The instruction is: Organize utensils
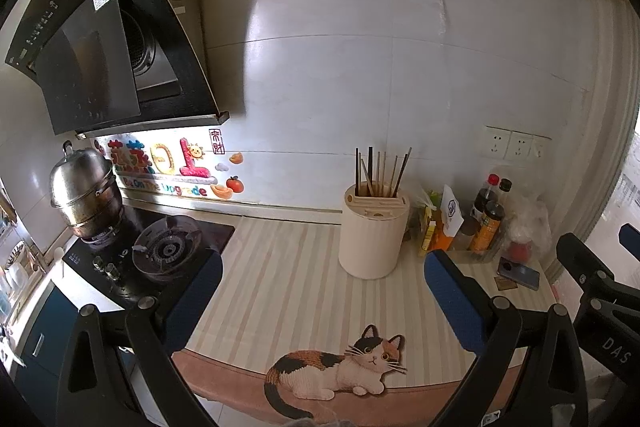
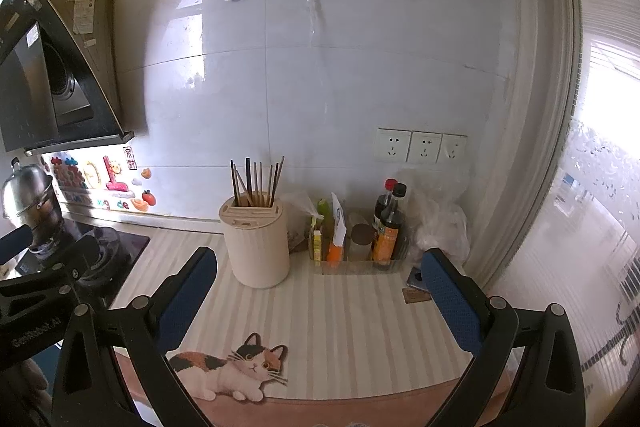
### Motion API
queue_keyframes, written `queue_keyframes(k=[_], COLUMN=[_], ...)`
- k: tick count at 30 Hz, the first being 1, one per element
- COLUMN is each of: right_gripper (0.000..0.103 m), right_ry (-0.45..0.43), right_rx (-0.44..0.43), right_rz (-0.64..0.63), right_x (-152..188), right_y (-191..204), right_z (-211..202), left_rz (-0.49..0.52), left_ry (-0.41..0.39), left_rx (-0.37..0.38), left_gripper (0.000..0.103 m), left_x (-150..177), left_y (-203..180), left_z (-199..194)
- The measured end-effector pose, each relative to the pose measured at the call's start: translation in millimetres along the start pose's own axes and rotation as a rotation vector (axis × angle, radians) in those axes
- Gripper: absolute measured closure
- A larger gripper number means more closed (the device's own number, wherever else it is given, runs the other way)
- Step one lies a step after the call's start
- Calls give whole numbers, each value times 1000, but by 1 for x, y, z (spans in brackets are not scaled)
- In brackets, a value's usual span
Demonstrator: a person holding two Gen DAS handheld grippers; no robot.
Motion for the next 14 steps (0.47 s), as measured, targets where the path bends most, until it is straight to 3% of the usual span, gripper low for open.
queue_keyframes(k=[14], right_gripper=[0], right_ry=[0], right_rx=[0], right_rz=[0], right_x=[-1], right_y=[1], right_z=[0], left_rz=[-13], left_ry=[-4], left_rx=[-5], left_gripper=[0], left_x=[-3], left_y=[1], left_z=[1])
Point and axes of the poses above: each gripper's, at about its wrist camera, not at the fingertips, and z roughly the way its jaws point, y to its left, x to its underside, the point moved 2 cm from there along z, roughly the way its jaws point, and after that the axes turned 14 degrees about z, right-handed, at the moved point
